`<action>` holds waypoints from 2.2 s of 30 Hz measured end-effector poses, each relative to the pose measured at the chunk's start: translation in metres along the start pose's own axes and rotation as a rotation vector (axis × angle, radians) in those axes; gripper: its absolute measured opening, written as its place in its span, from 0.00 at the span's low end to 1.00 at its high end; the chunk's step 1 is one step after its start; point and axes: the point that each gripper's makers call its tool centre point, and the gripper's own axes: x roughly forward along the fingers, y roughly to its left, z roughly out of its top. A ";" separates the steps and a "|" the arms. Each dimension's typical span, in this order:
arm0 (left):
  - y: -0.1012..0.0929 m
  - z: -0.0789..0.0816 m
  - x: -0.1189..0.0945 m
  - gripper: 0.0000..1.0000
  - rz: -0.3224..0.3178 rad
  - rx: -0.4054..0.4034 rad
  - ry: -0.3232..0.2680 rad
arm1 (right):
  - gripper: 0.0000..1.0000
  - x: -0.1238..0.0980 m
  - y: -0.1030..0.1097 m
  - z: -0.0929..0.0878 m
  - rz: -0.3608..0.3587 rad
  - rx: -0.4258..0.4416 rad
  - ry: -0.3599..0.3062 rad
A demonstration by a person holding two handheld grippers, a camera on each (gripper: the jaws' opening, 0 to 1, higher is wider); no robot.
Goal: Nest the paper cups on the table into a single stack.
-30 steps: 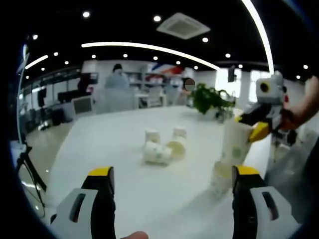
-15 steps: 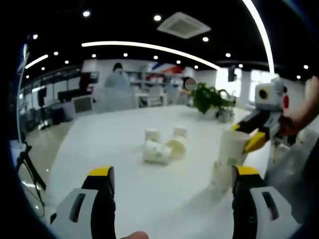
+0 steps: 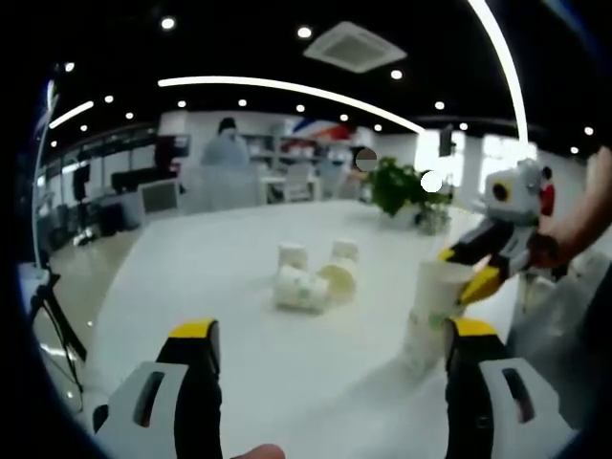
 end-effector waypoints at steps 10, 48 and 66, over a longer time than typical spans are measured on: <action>-0.001 -0.001 0.001 0.96 -0.003 -0.004 0.001 | 0.36 0.004 0.001 -0.005 -0.004 -0.010 0.010; -0.001 -0.004 0.000 0.96 -0.003 -0.007 0.009 | 0.47 0.008 -0.001 -0.024 -0.010 -0.081 0.081; 0.003 -0.005 -0.001 0.96 0.004 -0.013 0.006 | 0.50 0.010 0.000 -0.033 -0.011 -0.098 0.111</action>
